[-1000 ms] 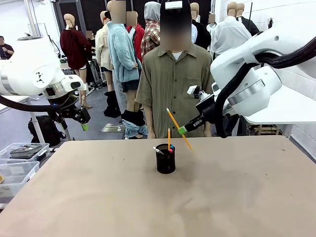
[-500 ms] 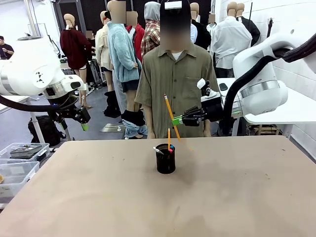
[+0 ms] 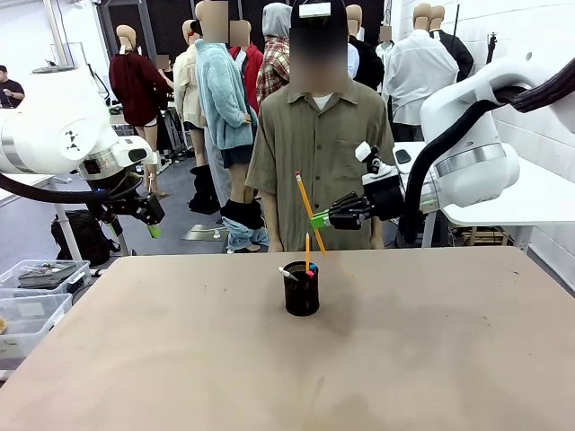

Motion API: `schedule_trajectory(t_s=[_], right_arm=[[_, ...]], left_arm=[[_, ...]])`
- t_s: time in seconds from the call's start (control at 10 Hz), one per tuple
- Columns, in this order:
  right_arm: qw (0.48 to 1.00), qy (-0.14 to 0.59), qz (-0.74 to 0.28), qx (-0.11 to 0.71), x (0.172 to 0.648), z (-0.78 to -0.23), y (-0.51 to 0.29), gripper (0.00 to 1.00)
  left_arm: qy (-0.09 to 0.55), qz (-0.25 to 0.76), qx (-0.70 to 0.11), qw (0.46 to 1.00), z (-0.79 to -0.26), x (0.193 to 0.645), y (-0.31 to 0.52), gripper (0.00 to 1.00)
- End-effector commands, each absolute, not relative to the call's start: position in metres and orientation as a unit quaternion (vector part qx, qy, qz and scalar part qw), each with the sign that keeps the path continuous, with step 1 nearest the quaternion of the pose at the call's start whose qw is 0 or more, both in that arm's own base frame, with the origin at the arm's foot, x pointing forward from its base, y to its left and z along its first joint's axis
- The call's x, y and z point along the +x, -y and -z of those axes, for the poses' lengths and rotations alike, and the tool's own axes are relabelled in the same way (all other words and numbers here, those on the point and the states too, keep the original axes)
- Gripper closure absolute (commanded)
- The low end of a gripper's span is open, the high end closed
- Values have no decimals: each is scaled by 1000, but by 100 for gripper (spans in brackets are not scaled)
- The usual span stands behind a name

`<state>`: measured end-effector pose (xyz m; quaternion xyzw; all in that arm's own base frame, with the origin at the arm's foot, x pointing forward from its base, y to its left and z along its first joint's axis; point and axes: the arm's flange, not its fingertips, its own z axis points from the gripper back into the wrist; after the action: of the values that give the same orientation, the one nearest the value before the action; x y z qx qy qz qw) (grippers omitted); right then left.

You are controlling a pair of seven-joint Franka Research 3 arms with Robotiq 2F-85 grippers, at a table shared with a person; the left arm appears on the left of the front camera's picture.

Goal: Place the pens into the pen holder.
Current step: Pick up a writing instrument from the table and place it into the Pen holder.

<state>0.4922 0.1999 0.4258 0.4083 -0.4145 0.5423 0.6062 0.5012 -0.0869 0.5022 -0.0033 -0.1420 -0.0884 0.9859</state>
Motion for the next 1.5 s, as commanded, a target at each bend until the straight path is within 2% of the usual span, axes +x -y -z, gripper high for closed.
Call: schedule_trajectory(t_s=[0.0, 0.2, 0.7, 1.4], right_arm=[[570, 392, -568, 446, 526, -416, -200, 100], [542, 353, -597, 475, 544, -407, -209, 100], [467, 344, -646, 496, 561, -398, -220, 100], [449, 336, -645, 520, 608, -373, -256, 100]], left_arm=[[145, 94, -6, 985, -502, 500, 84, 4], [145, 94, -6, 985, -502, 500, 84, 4], [145, 94, -6, 985, -502, 500, 84, 4], [145, 94, -6, 985, -502, 500, 84, 4]])
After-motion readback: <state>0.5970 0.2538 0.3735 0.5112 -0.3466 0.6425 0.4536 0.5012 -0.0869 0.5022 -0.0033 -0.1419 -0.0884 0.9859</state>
